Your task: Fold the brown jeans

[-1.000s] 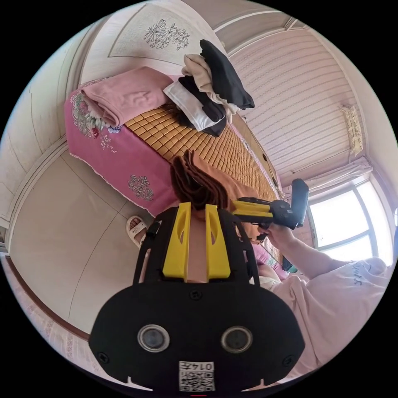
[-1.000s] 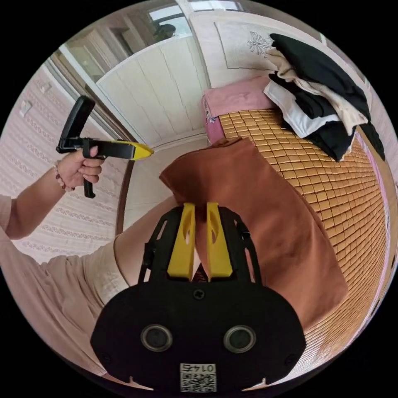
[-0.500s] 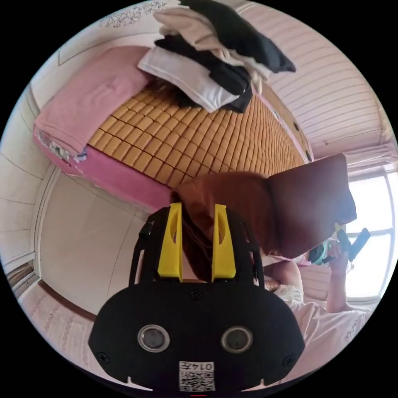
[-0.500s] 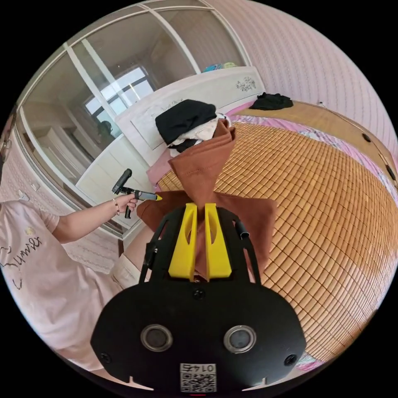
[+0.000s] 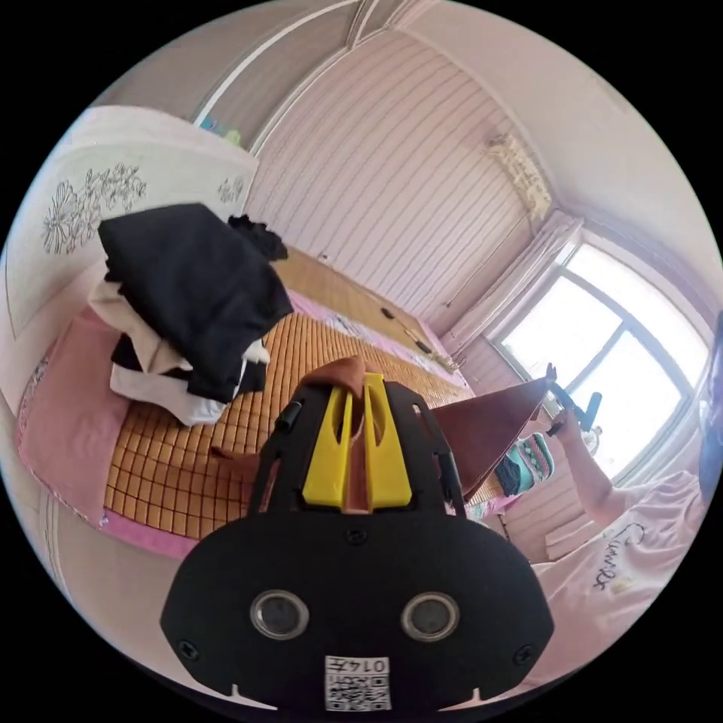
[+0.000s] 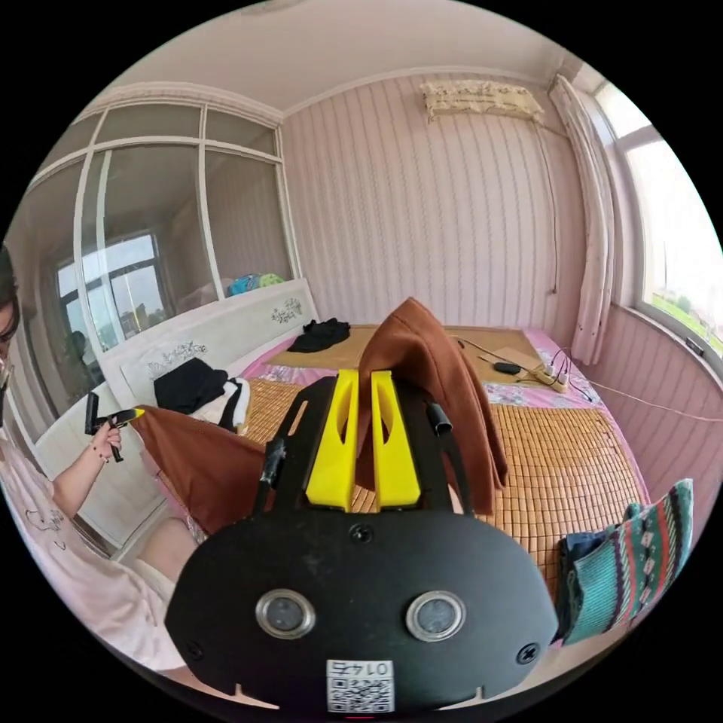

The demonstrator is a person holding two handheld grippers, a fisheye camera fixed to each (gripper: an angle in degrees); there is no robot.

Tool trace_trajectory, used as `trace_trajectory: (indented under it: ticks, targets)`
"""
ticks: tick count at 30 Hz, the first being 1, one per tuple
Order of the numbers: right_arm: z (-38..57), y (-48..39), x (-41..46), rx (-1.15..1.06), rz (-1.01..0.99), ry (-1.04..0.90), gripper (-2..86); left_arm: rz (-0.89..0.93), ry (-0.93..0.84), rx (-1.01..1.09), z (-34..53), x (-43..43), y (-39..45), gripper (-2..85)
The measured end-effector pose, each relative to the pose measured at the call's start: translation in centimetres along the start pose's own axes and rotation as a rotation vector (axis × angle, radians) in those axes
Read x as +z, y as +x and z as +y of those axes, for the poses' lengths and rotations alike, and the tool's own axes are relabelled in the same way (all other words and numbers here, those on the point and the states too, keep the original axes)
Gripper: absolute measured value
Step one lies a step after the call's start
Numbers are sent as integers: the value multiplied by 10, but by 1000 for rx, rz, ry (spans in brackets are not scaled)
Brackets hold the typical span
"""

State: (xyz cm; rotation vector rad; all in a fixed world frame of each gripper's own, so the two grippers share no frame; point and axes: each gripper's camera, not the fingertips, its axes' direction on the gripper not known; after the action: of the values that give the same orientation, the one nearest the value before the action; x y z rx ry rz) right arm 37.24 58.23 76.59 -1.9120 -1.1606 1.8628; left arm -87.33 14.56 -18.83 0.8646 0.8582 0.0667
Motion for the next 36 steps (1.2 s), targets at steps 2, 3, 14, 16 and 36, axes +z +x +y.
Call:
trace_trajectory:
  ticks: [2,3,14,16,36]
  targets:
    - [23,42,-40,29,8,65,37,-14,84,32,7,-47,-7,-5]
    - [33,50,-48,28,40,66,40,-25,85,33,12,-56,-11,-4]
    - [315,143,-64,687,230,-466,123,-134,-170,-588,239,-52,-182,68]
    - [316,141,-56,670,203,-496,126,-172,-184,-557,237,-57,-183,68]
    - [197,60,155,446,309,-645,155,-82,-166,-643,219,-37,-231,173]
